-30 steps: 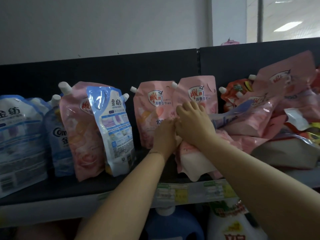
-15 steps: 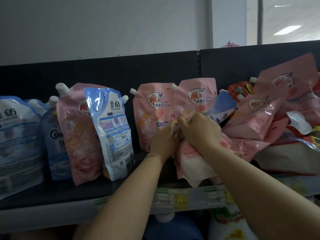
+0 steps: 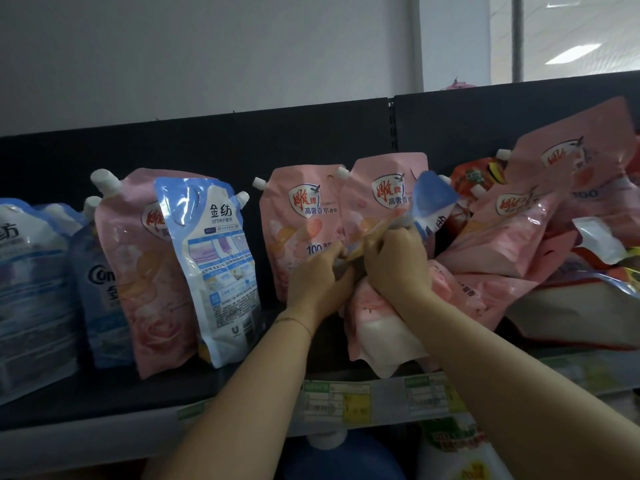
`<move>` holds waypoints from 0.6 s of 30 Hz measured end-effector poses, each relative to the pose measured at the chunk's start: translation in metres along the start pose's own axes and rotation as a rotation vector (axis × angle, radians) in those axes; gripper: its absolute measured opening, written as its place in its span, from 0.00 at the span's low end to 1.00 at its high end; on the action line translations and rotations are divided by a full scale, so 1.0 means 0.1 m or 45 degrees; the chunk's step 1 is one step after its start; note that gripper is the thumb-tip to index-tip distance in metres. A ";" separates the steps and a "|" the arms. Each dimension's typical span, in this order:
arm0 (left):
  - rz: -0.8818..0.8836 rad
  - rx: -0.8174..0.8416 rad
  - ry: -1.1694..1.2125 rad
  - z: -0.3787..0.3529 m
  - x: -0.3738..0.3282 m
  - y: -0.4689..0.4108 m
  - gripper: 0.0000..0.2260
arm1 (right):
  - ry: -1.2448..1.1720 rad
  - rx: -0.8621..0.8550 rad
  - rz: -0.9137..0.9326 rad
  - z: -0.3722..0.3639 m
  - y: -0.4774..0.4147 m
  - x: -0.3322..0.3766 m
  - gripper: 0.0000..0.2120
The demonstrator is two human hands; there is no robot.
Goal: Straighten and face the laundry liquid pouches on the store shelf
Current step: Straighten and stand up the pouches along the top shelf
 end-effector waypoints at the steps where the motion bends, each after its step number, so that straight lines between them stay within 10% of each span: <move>1: 0.033 -0.043 0.023 0.03 0.04 0.01 0.11 | -0.006 -0.023 0.111 0.01 0.04 0.08 0.12; 10: 0.135 -0.285 0.345 0.19 0.11 0.06 0.14 | 0.118 0.053 0.987 -0.16 0.36 0.67 0.13; 18: 0.148 -0.497 0.581 0.25 0.24 0.09 0.25 | 0.317 0.110 0.862 -0.27 0.31 0.54 0.13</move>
Point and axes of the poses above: each hand's wrist, its own y-axis away from the middle knuckle, its own z-axis out of the back of the hand, x = y × z, the point moved 8 cm from there along -y, towards the middle knuckle, and after that the axes turned 1 degree about -x, right-handed, at the moved point
